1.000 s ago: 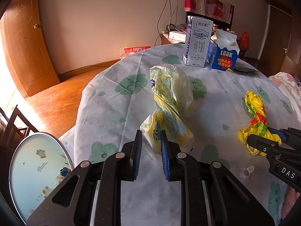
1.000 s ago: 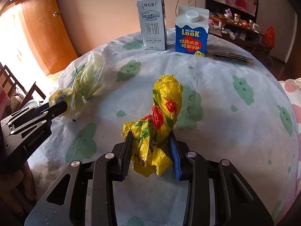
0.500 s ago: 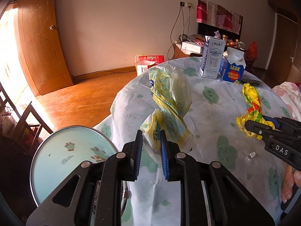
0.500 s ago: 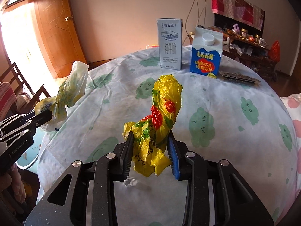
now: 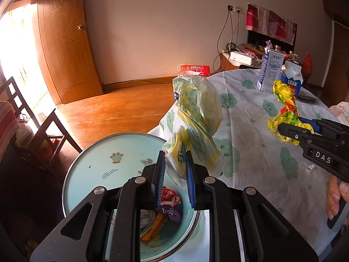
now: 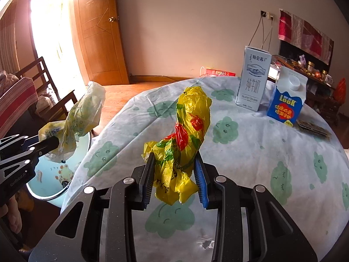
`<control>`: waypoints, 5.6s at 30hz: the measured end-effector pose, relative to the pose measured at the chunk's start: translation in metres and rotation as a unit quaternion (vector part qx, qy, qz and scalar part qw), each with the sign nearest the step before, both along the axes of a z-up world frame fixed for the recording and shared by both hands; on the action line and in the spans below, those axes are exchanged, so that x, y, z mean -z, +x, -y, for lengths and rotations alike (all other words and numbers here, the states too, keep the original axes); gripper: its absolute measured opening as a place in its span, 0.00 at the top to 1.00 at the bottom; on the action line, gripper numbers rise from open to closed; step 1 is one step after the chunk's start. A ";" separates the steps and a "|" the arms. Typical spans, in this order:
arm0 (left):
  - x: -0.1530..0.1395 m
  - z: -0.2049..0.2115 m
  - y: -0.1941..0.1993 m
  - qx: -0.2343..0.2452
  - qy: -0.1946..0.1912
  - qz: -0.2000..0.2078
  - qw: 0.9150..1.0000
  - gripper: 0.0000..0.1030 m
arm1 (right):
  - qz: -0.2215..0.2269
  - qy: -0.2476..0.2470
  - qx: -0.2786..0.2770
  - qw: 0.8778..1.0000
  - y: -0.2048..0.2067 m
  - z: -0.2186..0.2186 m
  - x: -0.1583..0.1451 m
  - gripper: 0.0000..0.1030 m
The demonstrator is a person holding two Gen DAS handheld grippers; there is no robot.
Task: Collect trash
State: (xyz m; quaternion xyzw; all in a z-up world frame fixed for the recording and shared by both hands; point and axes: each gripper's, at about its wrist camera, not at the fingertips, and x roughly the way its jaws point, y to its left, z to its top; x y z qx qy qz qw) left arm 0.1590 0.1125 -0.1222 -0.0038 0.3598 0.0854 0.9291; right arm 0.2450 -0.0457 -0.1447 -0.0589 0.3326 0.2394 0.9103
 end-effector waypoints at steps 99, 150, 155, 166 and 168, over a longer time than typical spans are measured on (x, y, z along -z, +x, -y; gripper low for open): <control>-0.012 -0.088 -0.054 -0.139 0.007 0.028 0.990 0.15 | 0.102 0.003 -0.189 0.977 -0.041 -0.093 -0.003 0.32; -0.024 -0.080 -0.058 -0.141 0.026 0.048 0.989 0.09 | 0.134 0.058 -0.106 0.984 -0.036 -0.056 -0.017 0.21; -0.023 -0.079 -0.057 -0.141 0.028 0.046 0.989 0.09 | 0.134 0.059 -0.104 0.984 -0.036 -0.055 -0.017 0.21; -0.021 -0.075 -0.056 -0.138 0.038 0.045 0.989 0.09 | 0.136 0.062 -0.100 0.984 -0.035 -0.052 -0.017 0.21; -0.022 -0.073 -0.055 -0.136 0.040 0.049 0.989 0.09 | 0.136 0.063 -0.099 0.984 -0.035 -0.052 -0.017 0.21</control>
